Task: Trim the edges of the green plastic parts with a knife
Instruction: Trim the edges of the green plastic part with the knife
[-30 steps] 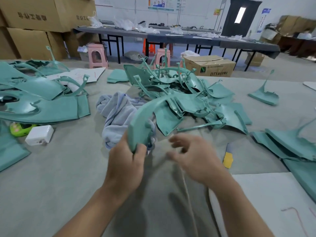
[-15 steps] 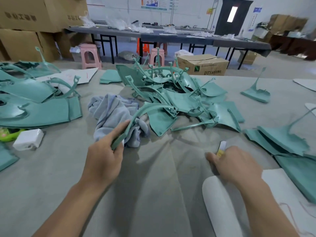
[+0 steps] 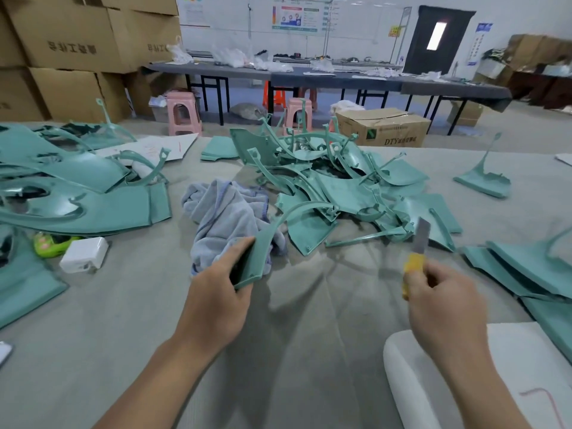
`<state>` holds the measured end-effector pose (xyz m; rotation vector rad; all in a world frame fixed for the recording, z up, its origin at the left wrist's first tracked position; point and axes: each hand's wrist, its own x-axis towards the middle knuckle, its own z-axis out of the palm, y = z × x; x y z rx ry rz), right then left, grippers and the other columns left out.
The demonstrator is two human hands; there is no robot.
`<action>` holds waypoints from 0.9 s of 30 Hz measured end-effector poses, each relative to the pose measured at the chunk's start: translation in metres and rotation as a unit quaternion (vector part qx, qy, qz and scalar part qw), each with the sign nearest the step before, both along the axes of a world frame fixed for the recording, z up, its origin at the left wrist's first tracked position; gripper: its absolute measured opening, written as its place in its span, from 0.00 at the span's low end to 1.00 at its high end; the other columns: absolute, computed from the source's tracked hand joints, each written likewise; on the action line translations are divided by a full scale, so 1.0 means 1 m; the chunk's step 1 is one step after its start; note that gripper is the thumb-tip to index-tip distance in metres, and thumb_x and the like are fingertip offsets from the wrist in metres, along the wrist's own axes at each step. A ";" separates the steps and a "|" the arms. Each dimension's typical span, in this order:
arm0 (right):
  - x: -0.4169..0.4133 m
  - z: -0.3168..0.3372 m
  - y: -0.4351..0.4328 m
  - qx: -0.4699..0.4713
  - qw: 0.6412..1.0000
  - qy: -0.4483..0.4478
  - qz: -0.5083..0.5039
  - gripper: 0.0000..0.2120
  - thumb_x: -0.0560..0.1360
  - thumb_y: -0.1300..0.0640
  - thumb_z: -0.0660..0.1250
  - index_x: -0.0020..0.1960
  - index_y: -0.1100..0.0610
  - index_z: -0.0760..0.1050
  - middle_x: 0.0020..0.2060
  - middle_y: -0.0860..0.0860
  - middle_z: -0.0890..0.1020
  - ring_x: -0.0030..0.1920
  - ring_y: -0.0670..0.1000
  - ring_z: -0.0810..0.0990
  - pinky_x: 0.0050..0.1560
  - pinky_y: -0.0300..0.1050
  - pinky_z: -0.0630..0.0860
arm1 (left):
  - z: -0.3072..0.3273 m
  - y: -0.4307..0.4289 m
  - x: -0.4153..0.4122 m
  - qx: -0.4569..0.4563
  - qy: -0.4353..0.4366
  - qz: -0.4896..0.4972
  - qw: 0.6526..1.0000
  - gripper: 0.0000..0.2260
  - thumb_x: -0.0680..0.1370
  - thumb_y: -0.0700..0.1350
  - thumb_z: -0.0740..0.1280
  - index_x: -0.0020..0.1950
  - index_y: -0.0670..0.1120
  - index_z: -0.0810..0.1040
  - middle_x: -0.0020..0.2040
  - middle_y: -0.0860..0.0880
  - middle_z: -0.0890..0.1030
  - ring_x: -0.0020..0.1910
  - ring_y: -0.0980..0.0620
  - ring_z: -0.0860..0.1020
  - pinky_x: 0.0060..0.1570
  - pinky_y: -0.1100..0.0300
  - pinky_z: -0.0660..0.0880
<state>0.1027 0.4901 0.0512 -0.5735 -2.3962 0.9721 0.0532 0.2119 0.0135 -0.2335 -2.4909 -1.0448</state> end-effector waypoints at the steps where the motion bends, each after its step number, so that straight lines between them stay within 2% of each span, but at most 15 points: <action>1: 0.002 0.002 -0.013 -0.031 0.997 0.039 0.067 0.16 0.80 0.53 0.63 0.35 0.56 0.76 0.28 0.51 0.80 0.33 0.52 0.79 0.34 0.50 0.72 | -0.001 0.000 -0.001 -0.007 0.000 0.007 1.000 0.29 0.75 0.41 0.70 0.68 0.69 0.67 0.50 0.67 0.77 0.51 0.57 0.76 0.41 0.74 0.67; 3: 0.001 0.002 -0.039 -0.029 0.979 0.050 0.197 0.11 0.78 0.54 0.65 0.39 0.53 0.80 0.32 0.46 0.83 0.35 0.45 0.82 0.38 0.44 0.76 | -0.004 -0.001 -0.002 -0.011 0.000 0.016 1.000 0.29 0.74 0.41 0.70 0.68 0.66 0.70 0.50 0.61 0.80 0.50 0.54 0.75 0.40 0.69 0.68; 5: -0.009 0.001 -0.059 0.026 0.954 0.024 0.297 0.10 0.80 0.52 0.65 0.41 0.54 0.78 0.33 0.47 0.82 0.36 0.46 0.80 0.40 0.47 0.76 | -0.007 0.000 -0.003 -0.007 -0.012 0.015 1.000 0.30 0.73 0.40 0.71 0.72 0.60 0.71 0.57 0.55 0.82 0.55 0.53 0.72 0.43 0.76 0.66; 7: -0.024 0.003 -0.069 0.060 0.931 0.015 0.360 0.09 0.80 0.52 0.63 0.42 0.53 0.74 0.34 0.49 0.80 0.37 0.49 0.78 0.41 0.52 0.76 | -0.008 0.000 -0.004 -0.016 -0.029 0.013 0.999 0.31 0.73 0.40 0.71 0.74 0.57 0.70 0.65 0.52 0.80 0.61 0.54 0.69 0.51 0.82 0.59; 9: -0.038 0.002 -0.070 0.058 0.919 0.029 0.389 0.08 0.80 0.55 0.63 0.42 0.52 0.71 0.34 0.50 0.78 0.36 0.50 0.77 0.40 0.51 0.74 | -0.008 -0.001 -0.005 -0.019 -0.042 0.014 0.999 0.31 0.73 0.40 0.71 0.75 0.56 0.70 0.68 0.53 0.79 0.63 0.55 0.68 0.53 0.83 0.56; 11: -0.044 -0.006 -0.065 0.042 0.913 0.032 0.404 0.08 0.80 0.55 0.63 0.43 0.54 0.70 0.33 0.50 0.76 0.36 0.50 0.74 0.40 0.51 0.72 | -0.005 -0.002 -0.004 -0.025 -0.050 0.015 0.998 0.30 0.74 0.41 0.70 0.75 0.56 0.70 0.69 0.54 0.78 0.63 0.56 0.71 0.54 0.82 0.58; 14: -0.042 -0.019 -0.058 0.039 0.898 0.008 0.438 0.11 0.81 0.53 0.64 0.42 0.55 0.70 0.33 0.48 0.74 0.35 0.47 0.72 0.40 0.51 0.71 | -0.002 -0.001 -0.004 -0.045 -0.062 0.030 0.997 0.30 0.76 0.42 0.69 0.76 0.58 0.68 0.70 0.56 0.77 0.65 0.54 0.73 0.58 0.73 0.65; 16: -0.042 -0.021 -0.054 0.037 0.889 0.007 0.456 0.12 0.81 0.51 0.63 0.41 0.54 0.70 0.33 0.48 0.73 0.35 0.47 0.71 0.39 0.50 0.71 | -0.002 0.001 -0.005 -0.048 -0.061 0.037 0.996 0.30 0.76 0.39 0.67 0.77 0.57 0.68 0.70 0.54 0.77 0.66 0.55 0.70 0.60 0.72 0.64; 18: -0.043 -0.019 -0.051 0.045 0.883 0.016 0.467 0.11 0.81 0.51 0.63 0.41 0.52 0.70 0.33 0.48 0.73 0.35 0.48 0.72 0.38 0.48 0.71 | -0.002 0.007 -0.005 -0.054 -0.067 0.041 0.995 0.32 0.76 0.34 0.64 0.78 0.55 0.67 0.72 0.52 0.75 0.67 0.54 0.70 0.62 0.70 0.62; 21: -0.045 -0.019 -0.051 0.102 0.880 0.024 0.464 0.10 0.81 0.53 0.64 0.42 0.48 0.71 0.34 0.46 0.76 0.37 0.48 0.75 0.35 0.38 0.68 | -0.006 0.012 -0.002 -0.080 -0.066 0.036 0.994 0.33 0.77 0.31 0.63 0.79 0.53 0.66 0.75 0.51 0.72 0.70 0.49 0.71 0.65 0.65 0.62; 22: -0.048 -0.021 -0.050 0.112 0.891 0.020 0.440 0.09 0.81 0.53 0.64 0.42 0.48 0.71 0.34 0.46 0.76 0.37 0.48 0.75 0.36 0.39 0.69 | -0.007 0.012 -0.002 -0.082 -0.071 0.034 0.994 0.33 0.77 0.31 0.62 0.79 0.53 0.65 0.75 0.51 0.71 0.71 0.48 0.70 0.65 0.65 0.63; 25: -0.066 -0.026 -0.043 0.091 0.949 0.015 0.301 0.11 0.82 0.53 0.64 0.41 0.54 0.72 0.31 0.48 0.76 0.36 0.49 0.75 0.38 0.48 0.70 | -0.007 0.010 -0.002 -0.091 -0.072 0.035 0.993 0.34 0.76 0.31 0.61 0.79 0.55 0.64 0.75 0.51 0.72 0.71 0.47 0.70 0.64 0.64 0.65; 27: -0.076 -0.026 -0.038 0.075 0.970 0.010 0.232 0.13 0.83 0.52 0.63 0.42 0.55 0.75 0.32 0.48 0.77 0.36 0.53 0.75 0.38 0.51 0.69 | -0.007 0.010 0.000 -0.099 -0.062 0.032 0.993 0.34 0.76 0.30 0.60 0.79 0.55 0.65 0.74 0.50 0.73 0.69 0.46 0.71 0.62 0.64 0.64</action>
